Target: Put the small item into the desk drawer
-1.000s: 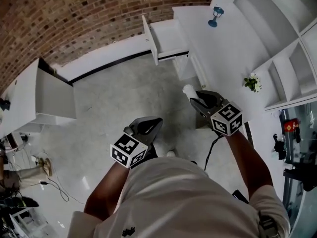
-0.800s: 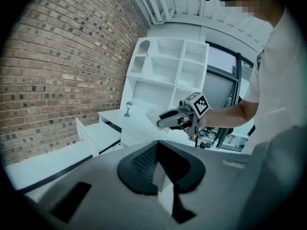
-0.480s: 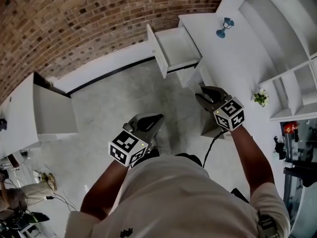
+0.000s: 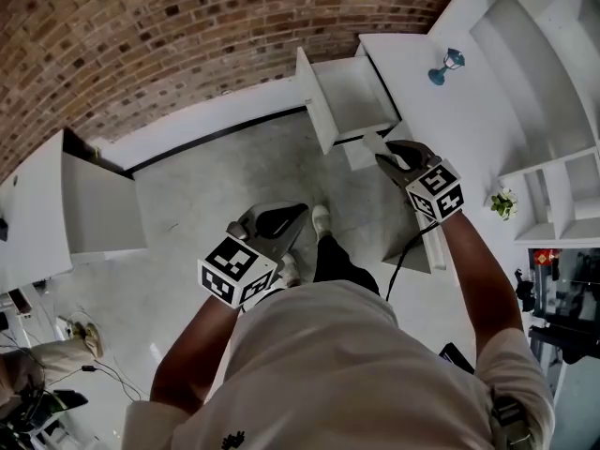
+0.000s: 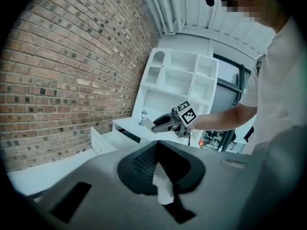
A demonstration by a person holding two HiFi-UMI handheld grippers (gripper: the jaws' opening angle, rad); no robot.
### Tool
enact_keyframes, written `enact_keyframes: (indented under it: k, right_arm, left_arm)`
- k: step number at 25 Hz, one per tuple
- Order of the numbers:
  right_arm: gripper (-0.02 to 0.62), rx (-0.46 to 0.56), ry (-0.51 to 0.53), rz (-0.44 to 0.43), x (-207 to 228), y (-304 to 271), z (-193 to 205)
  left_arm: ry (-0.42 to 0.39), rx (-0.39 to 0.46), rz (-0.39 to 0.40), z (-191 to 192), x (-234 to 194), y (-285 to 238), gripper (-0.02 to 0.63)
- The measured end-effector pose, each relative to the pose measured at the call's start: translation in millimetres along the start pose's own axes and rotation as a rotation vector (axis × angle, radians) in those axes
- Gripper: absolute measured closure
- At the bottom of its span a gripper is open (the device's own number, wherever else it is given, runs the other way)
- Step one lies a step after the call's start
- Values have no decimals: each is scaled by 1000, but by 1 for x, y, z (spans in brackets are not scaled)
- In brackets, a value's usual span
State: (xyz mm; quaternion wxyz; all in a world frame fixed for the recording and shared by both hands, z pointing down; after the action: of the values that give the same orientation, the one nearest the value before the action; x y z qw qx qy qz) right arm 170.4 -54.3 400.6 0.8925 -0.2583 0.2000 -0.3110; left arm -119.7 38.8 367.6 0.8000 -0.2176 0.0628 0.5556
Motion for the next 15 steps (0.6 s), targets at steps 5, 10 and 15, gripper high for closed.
enact_keyframes:
  k: [5, 10, 15]
  right_arm:
    - [465, -29, 93, 1, 24, -43, -13]
    - [465, -73, 151, -12, 64, -95, -11]
    - [465, -124, 196, -31, 113, -153, -7]
  left_arm:
    - [9, 1, -26, -9, -31, 0, 601]
    - [3, 6, -63, -29, -67, -12, 601]
    - [26, -1, -98, -50, -107, -36, 601]
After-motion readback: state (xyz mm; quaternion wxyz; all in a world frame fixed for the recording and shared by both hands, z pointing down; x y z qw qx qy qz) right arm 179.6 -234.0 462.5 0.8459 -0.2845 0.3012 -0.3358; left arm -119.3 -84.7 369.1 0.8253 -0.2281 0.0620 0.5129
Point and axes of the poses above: the fingertips, and each gripper's own axes: y backward along the fingers, x to its right, z out of its underside, the point moved 9 cm from there along y, backward along the fingers, and after that the axes turned 7 degrees about z, right-handed, at the moved point
